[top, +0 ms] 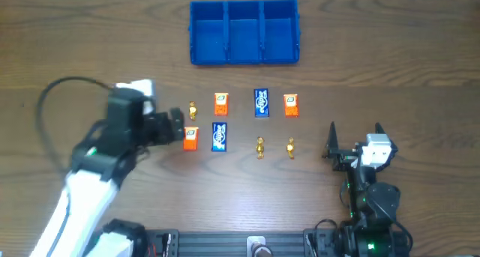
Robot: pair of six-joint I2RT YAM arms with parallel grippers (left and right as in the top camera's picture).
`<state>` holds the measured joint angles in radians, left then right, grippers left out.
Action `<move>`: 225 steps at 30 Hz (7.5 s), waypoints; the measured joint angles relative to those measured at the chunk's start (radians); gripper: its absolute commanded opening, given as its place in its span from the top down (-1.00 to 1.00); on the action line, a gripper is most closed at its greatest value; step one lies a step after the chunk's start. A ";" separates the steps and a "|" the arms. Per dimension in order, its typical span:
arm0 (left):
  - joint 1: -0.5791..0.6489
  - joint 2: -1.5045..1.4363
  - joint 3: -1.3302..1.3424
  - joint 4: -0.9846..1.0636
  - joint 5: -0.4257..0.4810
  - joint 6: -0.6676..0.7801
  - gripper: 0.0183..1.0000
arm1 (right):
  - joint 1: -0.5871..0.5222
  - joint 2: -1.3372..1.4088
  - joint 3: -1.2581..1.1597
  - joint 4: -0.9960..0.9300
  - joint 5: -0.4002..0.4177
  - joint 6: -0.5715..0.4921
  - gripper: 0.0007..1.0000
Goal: Sort Candies Into Trays
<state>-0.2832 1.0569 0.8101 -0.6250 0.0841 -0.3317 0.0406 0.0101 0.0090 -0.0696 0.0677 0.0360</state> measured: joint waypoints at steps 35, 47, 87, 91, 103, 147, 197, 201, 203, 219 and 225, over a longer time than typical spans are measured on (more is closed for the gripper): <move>-0.173 0.587 0.004 0.186 -0.120 -0.142 0.39 | 0.000 0.000 0.000 0.000 0.000 0.000 -1.00; -0.166 0.686 0.861 -0.107 -0.234 -0.064 0.37 | 0.000 0.000 0.000 0.000 0.000 0.000 -1.00; -0.293 0.924 0.441 0.110 -0.134 -0.174 -0.25 | 0.000 0.000 0.000 0.000 0.000 0.000 -0.99; -0.290 0.929 0.444 0.126 -0.134 -0.186 0.29 | 0.000 0.000 0.000 0.000 0.000 0.000 -1.00; -0.246 0.813 0.736 0.069 -0.219 -0.110 0.34 | 0.000 0.000 0.000 0.000 0.000 0.000 -1.00; -0.602 1.386 1.270 -0.228 -0.178 -0.486 -0.38 | 0.000 0.000 0.000 0.000 0.000 0.000 -1.00; -0.108 1.233 1.273 -0.186 -0.263 -0.028 0.32 | 0.000 0.000 0.000 0.000 0.000 0.000 -1.00; -0.103 1.242 1.273 -0.151 -0.228 -0.026 0.21 | 0.000 0.000 0.000 0.000 0.000 0.000 -1.00; -0.104 1.242 1.273 -0.145 -0.220 -0.024 -0.18 | 0.000 0.000 0.000 0.000 0.000 0.000 -1.00; 0.011 0.060 0.364 0.472 -0.300 0.072 -1.00 | 0.000 -0.002 0.000 0.000 0.000 -0.001 -1.00; 0.132 -0.454 -0.217 0.695 -0.207 0.233 -1.00 | 0.000 -0.003 0.000 0.000 0.000 -0.003 -1.00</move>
<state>-0.1509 0.6025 0.5934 0.0696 -0.1226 -0.0990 0.0406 0.0067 0.0090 -0.0700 0.0681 0.0330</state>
